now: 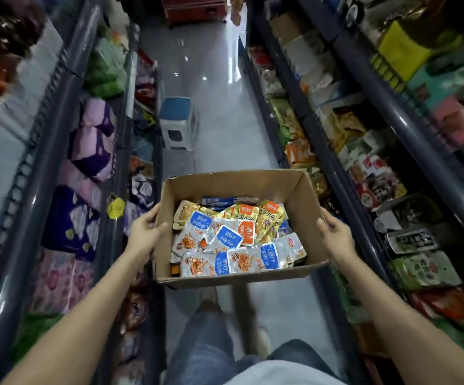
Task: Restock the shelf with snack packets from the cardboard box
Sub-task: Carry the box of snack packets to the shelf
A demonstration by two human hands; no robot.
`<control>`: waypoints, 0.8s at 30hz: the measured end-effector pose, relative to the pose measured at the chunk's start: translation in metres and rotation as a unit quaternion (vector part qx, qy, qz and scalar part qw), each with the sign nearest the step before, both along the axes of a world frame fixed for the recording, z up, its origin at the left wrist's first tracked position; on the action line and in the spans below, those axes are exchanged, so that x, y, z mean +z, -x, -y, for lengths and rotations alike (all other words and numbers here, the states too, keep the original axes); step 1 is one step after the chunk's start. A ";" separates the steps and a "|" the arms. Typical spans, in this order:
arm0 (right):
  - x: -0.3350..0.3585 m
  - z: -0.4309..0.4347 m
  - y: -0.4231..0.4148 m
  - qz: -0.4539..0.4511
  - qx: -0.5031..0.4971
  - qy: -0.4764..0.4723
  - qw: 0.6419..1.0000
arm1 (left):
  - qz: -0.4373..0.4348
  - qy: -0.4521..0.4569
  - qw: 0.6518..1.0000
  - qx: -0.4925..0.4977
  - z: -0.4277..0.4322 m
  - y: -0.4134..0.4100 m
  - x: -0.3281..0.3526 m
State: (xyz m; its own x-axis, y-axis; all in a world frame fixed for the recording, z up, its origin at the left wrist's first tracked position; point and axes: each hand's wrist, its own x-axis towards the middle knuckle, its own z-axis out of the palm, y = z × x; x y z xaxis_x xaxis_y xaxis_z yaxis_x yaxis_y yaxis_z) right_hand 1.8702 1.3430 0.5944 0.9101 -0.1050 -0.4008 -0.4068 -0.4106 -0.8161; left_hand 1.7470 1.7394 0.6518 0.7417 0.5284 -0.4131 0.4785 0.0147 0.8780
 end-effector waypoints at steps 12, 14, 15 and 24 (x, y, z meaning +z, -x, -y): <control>0.014 -0.159 -0.216 0.017 -0.123 0.026 0.992 | 0.004 -0.061 0.989 -0.138 -0.154 -0.330 0.012; 0.019 -0.177 -0.247 0.015 -0.149 0.025 0.988 | 0.010 -0.068 0.984 -0.165 -0.168 -0.383 0.015; 0.020 -0.185 -0.264 0.013 -0.160 0.023 0.987 | 0.009 -0.067 0.982 -0.175 -0.173 -0.409 0.016; -0.011 -0.218 -0.438 -0.021 -0.237 0.032 0.971 | -0.017 -0.026 0.977 -0.210 -0.204 -0.629 -0.010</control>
State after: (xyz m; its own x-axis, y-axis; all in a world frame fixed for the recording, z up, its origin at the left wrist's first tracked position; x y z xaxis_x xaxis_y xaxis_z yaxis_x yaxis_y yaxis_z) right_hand 2.3081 1.5611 0.5832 0.7362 -0.5346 -0.4150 -0.5948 -0.2187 -0.7735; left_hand 2.3755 1.9435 0.6414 0.8835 0.2019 -0.4226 0.4625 -0.2334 0.8554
